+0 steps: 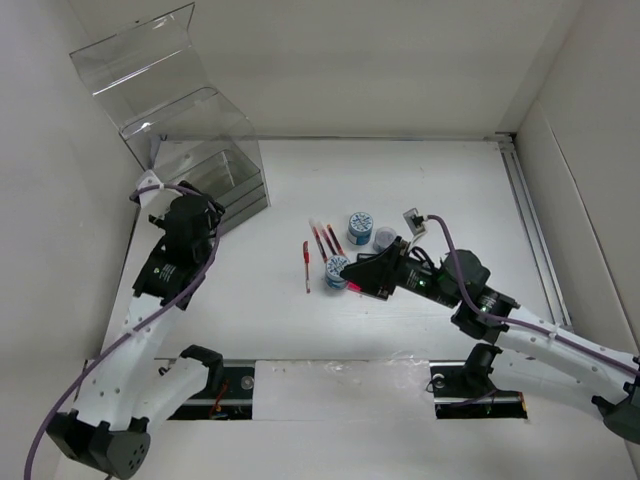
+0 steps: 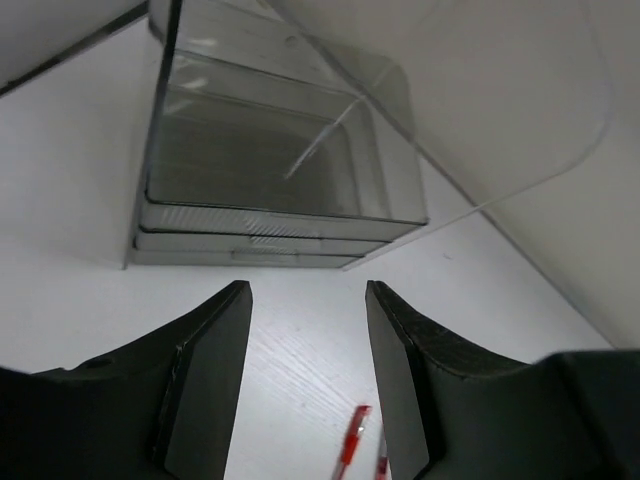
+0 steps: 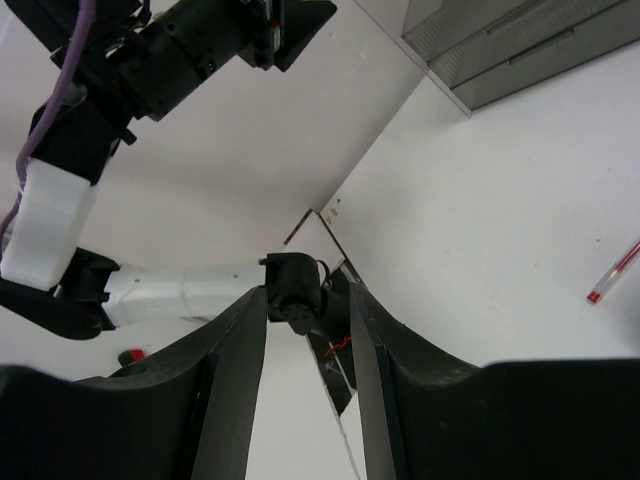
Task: Sort the stationery into containers
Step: Move the storage box to the center of the board.
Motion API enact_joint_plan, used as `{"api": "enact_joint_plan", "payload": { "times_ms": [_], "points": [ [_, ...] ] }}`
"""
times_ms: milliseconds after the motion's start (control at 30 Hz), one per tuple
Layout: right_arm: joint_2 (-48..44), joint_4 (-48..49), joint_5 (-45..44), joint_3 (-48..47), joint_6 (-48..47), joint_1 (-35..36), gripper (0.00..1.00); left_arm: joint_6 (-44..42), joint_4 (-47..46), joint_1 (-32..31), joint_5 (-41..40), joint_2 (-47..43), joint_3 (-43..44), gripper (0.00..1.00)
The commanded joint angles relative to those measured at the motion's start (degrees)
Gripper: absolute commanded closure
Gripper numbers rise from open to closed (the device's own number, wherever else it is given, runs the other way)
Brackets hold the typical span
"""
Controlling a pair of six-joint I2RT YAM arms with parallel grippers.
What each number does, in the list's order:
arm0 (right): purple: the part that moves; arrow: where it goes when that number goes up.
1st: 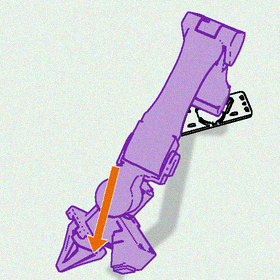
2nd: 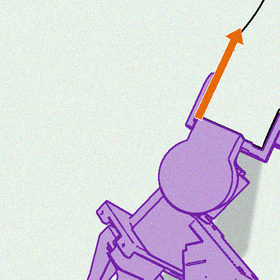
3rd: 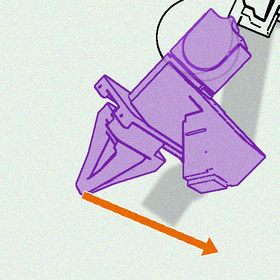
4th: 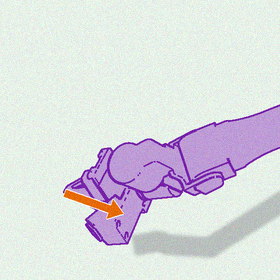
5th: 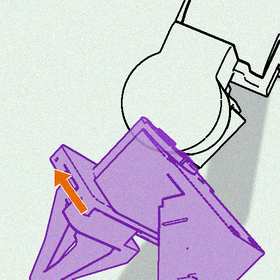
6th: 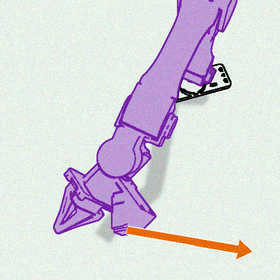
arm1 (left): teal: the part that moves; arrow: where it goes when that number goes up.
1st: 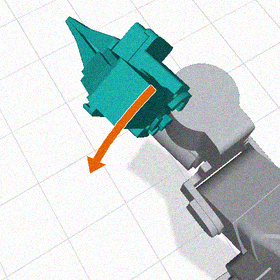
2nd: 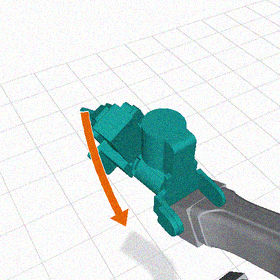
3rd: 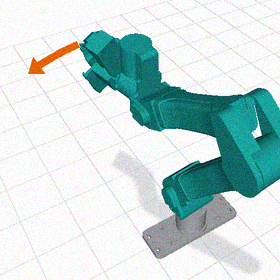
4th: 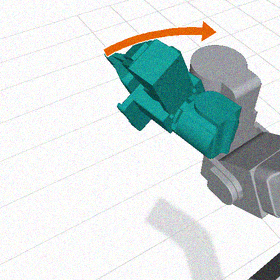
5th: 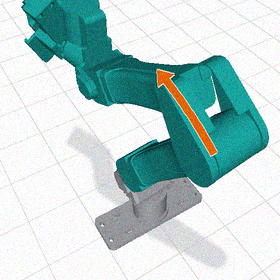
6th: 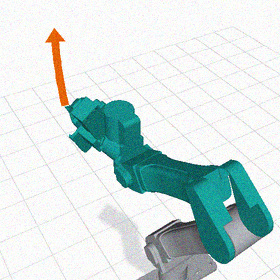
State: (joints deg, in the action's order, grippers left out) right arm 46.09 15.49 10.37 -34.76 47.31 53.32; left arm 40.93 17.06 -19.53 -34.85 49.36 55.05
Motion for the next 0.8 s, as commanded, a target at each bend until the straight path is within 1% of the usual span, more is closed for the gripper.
{"api": "enact_joint_plan", "payload": {
  "times_ms": [0,67,133,233,433,533,633,767],
  "points": [
    [0.6,1.4,2.5,-0.5,-1.1,0.1,0.55,-0.4,6.8,0.0,-7.0,2.6,-1.2,0.54],
    [0.6,1.4,3.3,-0.5,-1.1,0.1,0.55,1.4,8.9,0.0,-8.8,4.7,-0.6,0.54],
    [0.6,1.4,3.3,-0.5,-1.1,0.1,0.55,2.8,11.2,0.0,-11.3,5.8,-0.6,0.57],
    [-0.5,1.4,3.9,-0.5,-1.1,0.1,0.55,3.4,11.2,0.0,-12.7,6.5,0.1,0.57],
    [-1.0,1.4,4.5,-0.5,-1.1,0.1,0.55,5.8,11.2,0.0,-18.5,11.2,-0.5,0.58],
    [-1.0,1.4,5.6,-0.5,-1.1,0.1,0.55,6.1,10.4,4.9,-16.7,13.2,-0.5,0.61],
    [-1.0,1.4,5.6,-0.5,-1.1,0.1,0.55,3.8,5.5,5.5,-17.4,13.2,-1.7,0.61],
    [-1.0,1.4,6.2,-0.5,-1.1,0.1,0.55,3.8,6.0,5.5,-17.4,13.2,-1.2,0.59]
  ]
}}
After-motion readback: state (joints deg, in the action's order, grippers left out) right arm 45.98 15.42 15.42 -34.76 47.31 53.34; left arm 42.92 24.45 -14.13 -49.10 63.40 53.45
